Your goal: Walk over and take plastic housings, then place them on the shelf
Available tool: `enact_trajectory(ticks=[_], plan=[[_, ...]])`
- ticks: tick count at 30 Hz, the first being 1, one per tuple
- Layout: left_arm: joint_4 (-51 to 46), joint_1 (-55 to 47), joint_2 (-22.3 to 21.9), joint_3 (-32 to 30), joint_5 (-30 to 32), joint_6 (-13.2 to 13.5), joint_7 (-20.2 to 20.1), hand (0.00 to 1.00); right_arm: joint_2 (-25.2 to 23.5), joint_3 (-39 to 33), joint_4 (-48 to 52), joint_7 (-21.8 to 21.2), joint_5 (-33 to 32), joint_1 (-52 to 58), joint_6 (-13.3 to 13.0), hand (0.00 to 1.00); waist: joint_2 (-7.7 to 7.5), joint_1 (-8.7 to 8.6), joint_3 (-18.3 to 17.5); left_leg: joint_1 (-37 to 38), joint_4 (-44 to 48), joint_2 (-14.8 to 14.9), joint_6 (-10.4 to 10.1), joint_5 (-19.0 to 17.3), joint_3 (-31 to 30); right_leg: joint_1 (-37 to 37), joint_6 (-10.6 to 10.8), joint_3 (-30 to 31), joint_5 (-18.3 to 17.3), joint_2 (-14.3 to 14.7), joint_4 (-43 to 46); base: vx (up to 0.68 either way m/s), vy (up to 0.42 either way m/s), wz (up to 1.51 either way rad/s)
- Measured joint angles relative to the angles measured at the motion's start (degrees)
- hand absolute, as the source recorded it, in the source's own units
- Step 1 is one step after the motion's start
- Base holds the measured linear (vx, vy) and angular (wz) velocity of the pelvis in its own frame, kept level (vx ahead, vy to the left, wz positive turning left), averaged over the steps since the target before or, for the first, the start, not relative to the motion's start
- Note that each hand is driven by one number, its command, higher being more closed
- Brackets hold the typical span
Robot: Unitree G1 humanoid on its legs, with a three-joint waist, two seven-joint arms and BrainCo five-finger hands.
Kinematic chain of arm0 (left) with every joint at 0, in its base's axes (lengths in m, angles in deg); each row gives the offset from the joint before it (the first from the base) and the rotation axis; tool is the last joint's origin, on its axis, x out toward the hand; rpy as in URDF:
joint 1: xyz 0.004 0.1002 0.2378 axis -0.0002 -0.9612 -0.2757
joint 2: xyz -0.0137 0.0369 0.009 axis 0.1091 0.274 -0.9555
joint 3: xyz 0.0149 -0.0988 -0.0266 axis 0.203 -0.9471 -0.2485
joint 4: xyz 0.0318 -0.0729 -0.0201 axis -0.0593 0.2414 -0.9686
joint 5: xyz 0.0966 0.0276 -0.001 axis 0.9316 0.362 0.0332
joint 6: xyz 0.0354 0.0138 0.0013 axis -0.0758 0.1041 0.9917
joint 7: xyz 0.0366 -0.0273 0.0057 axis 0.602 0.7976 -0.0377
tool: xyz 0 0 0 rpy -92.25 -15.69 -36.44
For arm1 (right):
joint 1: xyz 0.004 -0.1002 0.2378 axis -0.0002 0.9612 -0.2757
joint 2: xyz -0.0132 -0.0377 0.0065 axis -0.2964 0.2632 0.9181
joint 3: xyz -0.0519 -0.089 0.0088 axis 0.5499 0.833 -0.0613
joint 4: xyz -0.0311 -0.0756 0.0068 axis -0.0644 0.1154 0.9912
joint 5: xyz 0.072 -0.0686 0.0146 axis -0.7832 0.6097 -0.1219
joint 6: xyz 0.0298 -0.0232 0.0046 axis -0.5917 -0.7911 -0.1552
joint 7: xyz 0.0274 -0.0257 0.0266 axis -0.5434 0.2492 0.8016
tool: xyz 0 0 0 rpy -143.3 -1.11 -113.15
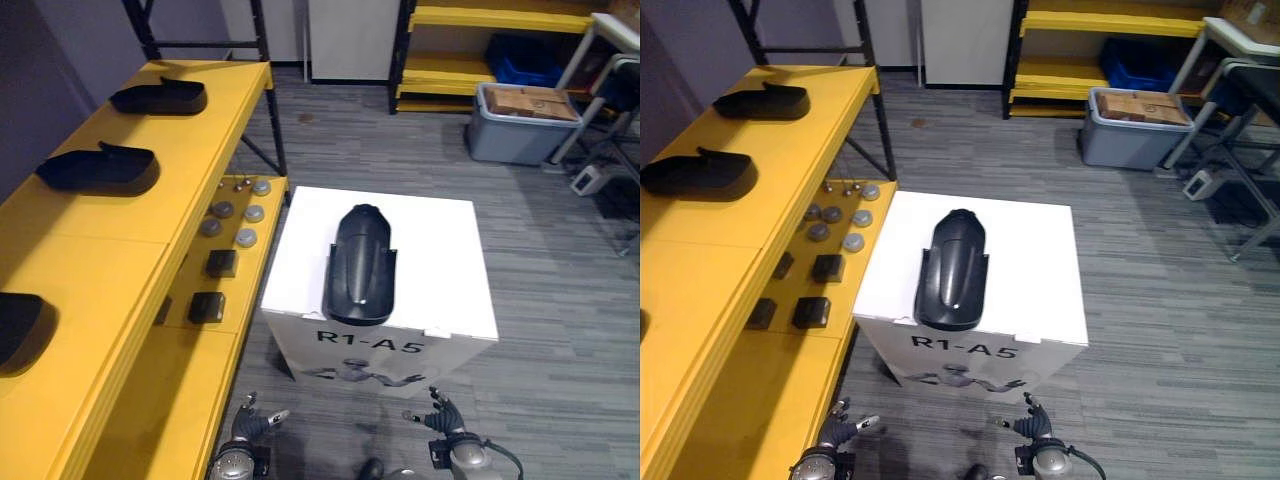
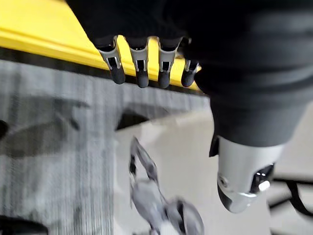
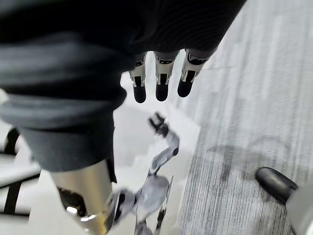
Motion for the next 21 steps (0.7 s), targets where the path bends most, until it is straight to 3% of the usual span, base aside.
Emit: enact_trajectory(ticks=[1, 3, 4, 6, 7, 8, 11, 13, 17, 21], plan=[[0.0, -0.14, -0.23, 0.13, -0.01, 0.01, -0.16, 0.0, 0.0, -0.03, 0.0, 0.03, -0.68, 0.08, 0.0, 0.0, 0.04, 0.18, 0.3, -0.51, 1.23, -0.29, -0.25, -1.48, -3.26, 0.33, -0.07, 1.15, -0.04, 0.3, -0.09, 0.01, -0.055, -0.78], [0.0, -1.24, -0.93, 0.12, -0.13, -0.03, -0.18, 0.0, 0.06, -0.59, 0.0, 0.37, -1.92, -0.06, -0.01, 0.0, 0.37, 0.63, 0.93, -3.15, 1.04, -5.38, -3.03, -5.04, -17.97, 0.72, -0.23, 5.22, -0.22, 0.5, -0.08, 0.01, 0.044, -0.89], [0.0, -1.32, -0.96, 0.12, -0.17, -0.03, -0.17, 0.0, 0.0, -0.96, -0.01, 0.41, -1.94, -0.04, -0.01, 0.0, 0.38, 0.63, 1.21, -3.79, 0.35, -6.69, -3.56, -5.39, -20.9, 0.91, -0.22, 6.01, -0.21, 0.46, -0.07, 0.01, 0.052, -0.69], [0.0, -1.52, -0.95, 0.09, -1.27, -0.01, -0.06, 0.0, 0.01, -1.28, -0.32, 0.75, -2.97, 0.48, -0.01, 0.0, 0.73, 0.7, 1.63, -5.31, -4.99, -10.08, -2.88, -4.59, -29.21, 1.38, 0.24, 7.63, -0.23, 0.74, 0.12, 0.0, 0.062, -0.56], [-0.01, -1.6, -0.95, 0.09, -1.42, 0.02, -0.01, 0.0, 0.05, -1.3, -0.47, 0.82, -3.15, 0.5, -0.01, 0.0, 1.01, 0.75, 1.59, -5.5, -6.16, -10.25, -1.86, -3.67, -29.93, 1.58, 0.44, 8.12, -0.24, 1.0, 0.12, 0.01, 0.089, -0.51], [0.08, -1.81, -0.99, 0.09, -1.97, 0.02, 0.0, 0.0, 0.45, -1.37, -0.49, 0.84, -3.23, 0.61, -0.03, 0.0, 2.28, 0.51, 1.5, -5.41, -8.1, -10.34, -1.09, 0.05, -30.63, 2.44, 1.27, 8.71, -0.57, 1.92, 0.06, 0.03, 0.09, -0.34], [0.44, -1.92, -0.08, 0.03, -2.41, -0.01, 0.05, 0.0, -0.91, -3.72, -0.87, 0.96, -4.45, 1.43, -0.05, 0.0, 0.82, 0.52, 0.88, -2.91, -12.04, -12.3, 0.05, 0.68, -30.47, 3.25, 2.99, 9.38, -0.89, 0.08, -0.13, 0.11, 0.127, -0.06], [0.48, -1.8, 0.48, -0.11, -2.44, 0.0, 0.21, 0.0, -1.17, -6.24, -0.4, 1.23, -5.41, 0.99, -0.05, 0.0, 0.71, 0.59, 0.58, -1.29, -16.33, -14.32, 1.25, 2.79, -30.51, 3.52, 3.78, 9.21, -0.31, -1.49, -0.63, 0.19, 0.15, 0.18], [0.45, -3.16, 1.44, -3.67, -3.58, -0.07, 1.45, 0.0, -1.39, -10.78, 1.58, 1.93, -6.58, 0.63, -0.06, 0.0, 0.54, 0.71, 0.53, 1.54, -17.92, -15.72, 1.59, 3.15, -30.6, 6.58, 4.74, 9.12, 0.28, -2.33, -2.33, 0.14, 0.078, 0.09], [0.25, -4.82, 2.21, -8.55, -5.04, -0.07, 2.19, 0.0, -0.82, -22.31, 8.04, 3.66, -6.96, 0.34, -0.08, 0.0, 0.34, 0.74, 0.28, 2.6, -18.86, -15.93, 1.59, 3.15, -30.56, 7.67, 5.04, 9.35, 0.46, -2.36, -3.58, 0.06, 0.018, -0.02]])
